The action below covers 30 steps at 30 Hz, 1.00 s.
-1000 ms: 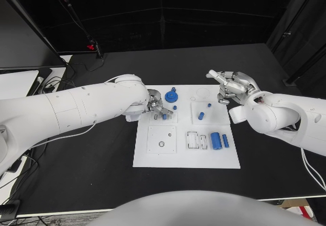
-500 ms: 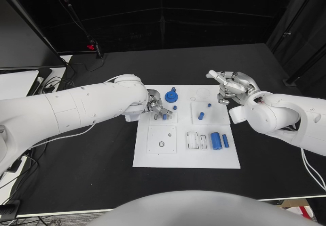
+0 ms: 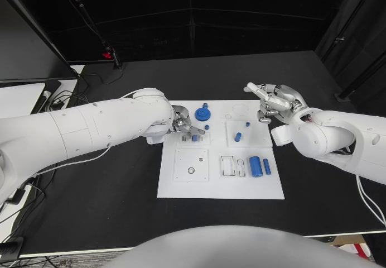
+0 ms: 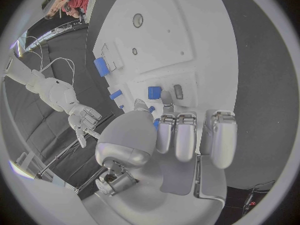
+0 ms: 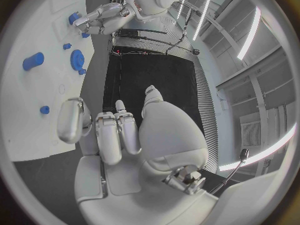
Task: Assemble the parts on the task board
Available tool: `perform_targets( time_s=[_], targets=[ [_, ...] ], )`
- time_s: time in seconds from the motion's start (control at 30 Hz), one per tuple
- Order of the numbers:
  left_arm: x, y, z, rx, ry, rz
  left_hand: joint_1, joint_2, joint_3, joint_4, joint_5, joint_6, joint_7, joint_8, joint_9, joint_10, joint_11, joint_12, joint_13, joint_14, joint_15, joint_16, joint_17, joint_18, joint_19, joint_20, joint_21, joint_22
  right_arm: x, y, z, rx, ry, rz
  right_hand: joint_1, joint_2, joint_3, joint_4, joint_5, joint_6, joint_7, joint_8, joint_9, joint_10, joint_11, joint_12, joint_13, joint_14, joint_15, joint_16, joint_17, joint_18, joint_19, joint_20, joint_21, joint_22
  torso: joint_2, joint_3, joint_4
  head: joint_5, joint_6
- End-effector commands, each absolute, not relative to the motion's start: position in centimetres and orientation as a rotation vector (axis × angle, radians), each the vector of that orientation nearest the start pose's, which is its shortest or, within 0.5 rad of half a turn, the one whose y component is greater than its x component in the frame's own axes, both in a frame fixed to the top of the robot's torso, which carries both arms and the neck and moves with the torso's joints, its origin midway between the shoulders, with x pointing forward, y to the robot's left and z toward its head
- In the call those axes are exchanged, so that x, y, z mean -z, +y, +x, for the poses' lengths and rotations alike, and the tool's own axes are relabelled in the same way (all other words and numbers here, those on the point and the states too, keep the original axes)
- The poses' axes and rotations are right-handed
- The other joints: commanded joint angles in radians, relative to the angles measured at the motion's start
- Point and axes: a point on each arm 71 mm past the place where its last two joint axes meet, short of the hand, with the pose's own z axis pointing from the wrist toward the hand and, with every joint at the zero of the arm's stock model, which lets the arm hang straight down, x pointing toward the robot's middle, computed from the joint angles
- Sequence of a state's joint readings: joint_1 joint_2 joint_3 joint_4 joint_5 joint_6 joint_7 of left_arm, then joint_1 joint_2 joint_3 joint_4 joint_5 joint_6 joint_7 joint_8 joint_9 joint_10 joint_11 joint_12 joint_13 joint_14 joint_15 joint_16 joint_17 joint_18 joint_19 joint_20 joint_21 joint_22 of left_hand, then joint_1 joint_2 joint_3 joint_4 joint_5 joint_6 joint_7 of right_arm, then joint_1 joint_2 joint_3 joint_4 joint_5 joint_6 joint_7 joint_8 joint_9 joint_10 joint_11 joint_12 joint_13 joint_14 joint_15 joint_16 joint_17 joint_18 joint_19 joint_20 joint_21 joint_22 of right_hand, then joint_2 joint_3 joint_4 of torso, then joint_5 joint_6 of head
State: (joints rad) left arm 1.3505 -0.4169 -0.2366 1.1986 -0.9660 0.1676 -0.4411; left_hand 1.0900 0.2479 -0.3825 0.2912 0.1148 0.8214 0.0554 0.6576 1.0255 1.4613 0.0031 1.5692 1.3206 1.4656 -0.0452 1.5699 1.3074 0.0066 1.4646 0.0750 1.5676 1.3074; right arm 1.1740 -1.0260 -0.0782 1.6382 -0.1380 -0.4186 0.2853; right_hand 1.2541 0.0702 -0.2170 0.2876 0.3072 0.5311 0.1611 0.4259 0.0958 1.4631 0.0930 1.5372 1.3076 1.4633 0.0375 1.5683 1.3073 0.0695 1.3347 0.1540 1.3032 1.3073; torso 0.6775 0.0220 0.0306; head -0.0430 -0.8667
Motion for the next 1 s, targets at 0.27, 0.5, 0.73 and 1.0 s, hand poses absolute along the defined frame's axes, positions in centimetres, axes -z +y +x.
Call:
perform_targets(
  time_s=[0.27, 0.5, 0.73, 1.0],
  targets=[
    [22.57, 9.06, 51.86, 0.523, 2.353, 0.036, 0.011, -0.009, -0.008, -0.008, -0.057, 0.006, 0.001, 0.006, -0.002, 0.109, -0.004, 0.002, 0.25, 0.105, 0.004, 0.001, 0.263, -0.007, 0.106, 0.002, 0.003, 0.263, 19.84, -26.76, 45.58, -1.279, 1.509, 1.108, -0.001, 0.011, -0.006, 0.0, 0.003, -0.007, 0.022, 0.006, 0.001, 0.036, 0.007, 0.0, 0.212, 0.107, 0.007, 0.002, 0.264, 0.009, -0.007, 0.0, -0.004, 0.144, -0.001, 0.0006, 0.0013, 0.004, 0.001],
    [22.62, 9.3, 51.74, 0.517, 2.362, 0.037, 0.127, -0.019, 0.019, -0.023, -0.038, 0.008, -0.006, 0.004, -0.01, 0.109, -0.008, 0.002, 0.25, 0.105, 0.001, 0.001, 0.263, -0.007, 0.106, 0.001, 0.003, 0.263, 19.87, -26.76, 45.58, -1.279, 1.509, 1.108, -0.001, 0.011, -0.006, 0.0, 0.003, -0.007, 0.022, 0.006, 0.001, 0.036, 0.007, 0.0, 0.212, 0.107, 0.007, 0.002, 0.264, 0.009, -0.007, 0.0, -0.004, 0.144, -0.001, -0.0002, 0.0002, 0.005, 0.003],
    [22.63, 9.28, 51.62, 0.519, 2.366, 0.042, 0.163, -0.021, 0.026, -0.022, -0.029, 0.01, -0.007, 0.003, -0.014, 0.109, -0.01, 0.002, 0.25, 0.105, -0.001, 0.001, 0.263, -0.007, 0.106, -0.001, 0.003, 0.263, 19.93, -26.81, 45.56, -1.277, 1.51, 1.109, -0.001, 0.011, -0.006, 0.0, 0.003, -0.007, 0.022, 0.006, 0.001, 0.036, 0.007, 0.0, 0.212, 0.107, 0.007, 0.002, 0.264, 0.009, -0.007, 0.0, -0.004, 0.144, 0.0, -0.0003, -0.0001, 0.005, 0.002],
    [22.66, 9.39, 51.75, 0.509, 2.367, 0.037, 0.18, -0.016, 0.03, -0.014, -0.033, 0.014, -0.008, 0.003, -0.016, 0.109, -0.011, 0.002, 0.25, 0.105, -0.002, 0.001, 0.263, -0.007, 0.106, -0.001, 0.003, 0.263, 19.96, -26.8, 45.53, -1.277, 1.511, 1.11, -0.001, 0.011, -0.006, 0.0, 0.003, -0.007, 0.022, 0.006, 0.001, 0.036, 0.007, 0.0, 0.212, 0.107, 0.007, 0.002, 0.264, 0.009, -0.007, 0.0, -0.004, 0.144, 0.0, 0.0001, -0.0005, 0.006, 0.001]
  ],
)
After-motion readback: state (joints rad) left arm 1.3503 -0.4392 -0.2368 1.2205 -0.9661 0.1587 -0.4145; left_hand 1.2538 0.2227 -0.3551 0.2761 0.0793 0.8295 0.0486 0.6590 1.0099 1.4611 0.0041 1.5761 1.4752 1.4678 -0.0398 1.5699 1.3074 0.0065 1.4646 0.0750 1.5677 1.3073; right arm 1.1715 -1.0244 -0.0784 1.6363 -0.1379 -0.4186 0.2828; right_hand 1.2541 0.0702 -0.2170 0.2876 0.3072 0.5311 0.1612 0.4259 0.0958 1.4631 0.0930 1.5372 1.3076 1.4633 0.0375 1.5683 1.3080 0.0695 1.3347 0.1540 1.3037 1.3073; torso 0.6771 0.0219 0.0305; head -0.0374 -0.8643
